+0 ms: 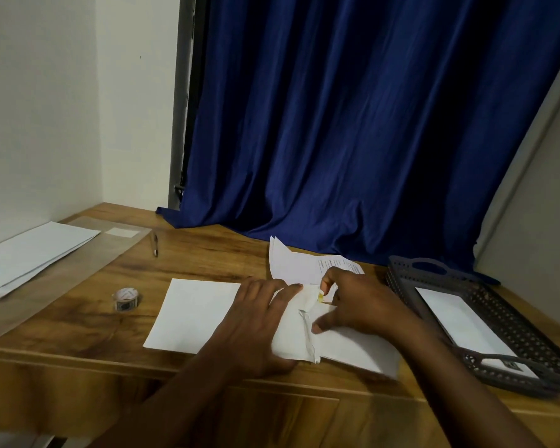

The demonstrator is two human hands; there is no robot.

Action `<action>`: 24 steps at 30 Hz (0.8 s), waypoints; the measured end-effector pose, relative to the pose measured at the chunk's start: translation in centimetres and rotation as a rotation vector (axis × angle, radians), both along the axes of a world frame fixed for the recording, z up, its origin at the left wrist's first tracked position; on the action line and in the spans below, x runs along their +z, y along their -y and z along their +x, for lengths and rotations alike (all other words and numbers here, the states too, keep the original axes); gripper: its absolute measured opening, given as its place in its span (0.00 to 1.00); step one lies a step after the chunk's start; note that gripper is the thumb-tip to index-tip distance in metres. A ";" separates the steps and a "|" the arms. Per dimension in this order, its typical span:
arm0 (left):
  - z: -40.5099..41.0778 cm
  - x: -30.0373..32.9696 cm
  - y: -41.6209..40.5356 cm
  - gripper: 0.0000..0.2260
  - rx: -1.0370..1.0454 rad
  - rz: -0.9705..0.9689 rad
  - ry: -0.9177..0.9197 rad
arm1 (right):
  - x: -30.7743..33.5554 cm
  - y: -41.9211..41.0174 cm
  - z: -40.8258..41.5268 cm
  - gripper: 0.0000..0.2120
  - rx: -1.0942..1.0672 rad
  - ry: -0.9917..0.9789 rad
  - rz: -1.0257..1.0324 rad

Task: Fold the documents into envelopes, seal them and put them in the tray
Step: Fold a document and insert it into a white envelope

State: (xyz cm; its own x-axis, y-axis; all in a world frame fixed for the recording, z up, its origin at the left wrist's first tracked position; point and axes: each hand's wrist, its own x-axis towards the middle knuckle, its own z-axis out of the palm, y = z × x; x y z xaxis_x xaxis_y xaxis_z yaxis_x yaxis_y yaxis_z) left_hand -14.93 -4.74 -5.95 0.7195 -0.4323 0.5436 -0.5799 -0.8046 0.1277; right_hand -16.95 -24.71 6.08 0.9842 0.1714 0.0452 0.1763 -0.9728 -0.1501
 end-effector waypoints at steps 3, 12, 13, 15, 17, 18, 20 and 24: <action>0.0 -0.3 0.0 0.51 0.002 -0.017 0.027 | -1.1 -0.9 0.1 0.27 -0.024 0.141 -0.077; 0.0 -0.3 -0.2 0.50 0.008 -0.060 0.022 | -3.7 4.8 -3.2 0.33 -0.248 0.177 0.704; 0.1 -0.3 -0.2 0.49 0.008 -0.068 0.022 | -4.2 5.5 -3.8 0.27 -0.270 0.120 0.823; 0.2 -0.4 -0.1 0.49 0.012 -0.074 0.023 | -5.2 6.3 -4.9 0.18 -0.265 -0.031 1.031; 0.3 -0.5 -0.1 0.49 0.009 -0.073 0.025 | -6.0 6.6 -5.5 0.19 -0.270 -0.102 1.118; 0.3 -0.5 -0.1 0.49 0.005 -0.070 0.022 | -6.4 6.7 -5.5 0.20 -0.274 -0.103 1.127; 0.4 -0.5 -0.1 0.49 0.000 -0.067 0.012 | -6.9 6.4 -5.2 0.23 -0.254 -0.070 1.143; 0.5 -0.6 -0.1 0.49 -0.002 -0.065 0.005 | -7.2 4.3 -4.2 0.18 -0.138 -0.013 1.153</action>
State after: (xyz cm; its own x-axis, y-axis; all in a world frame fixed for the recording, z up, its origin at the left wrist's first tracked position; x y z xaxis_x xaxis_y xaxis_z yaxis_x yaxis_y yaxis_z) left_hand -14.40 -4.64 -6.55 0.7157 -0.3976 0.5742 -0.5825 -0.7934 0.1768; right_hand -21.14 -29.04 -1.15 0.9928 -0.0740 0.0943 0.0712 -0.2687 -0.9606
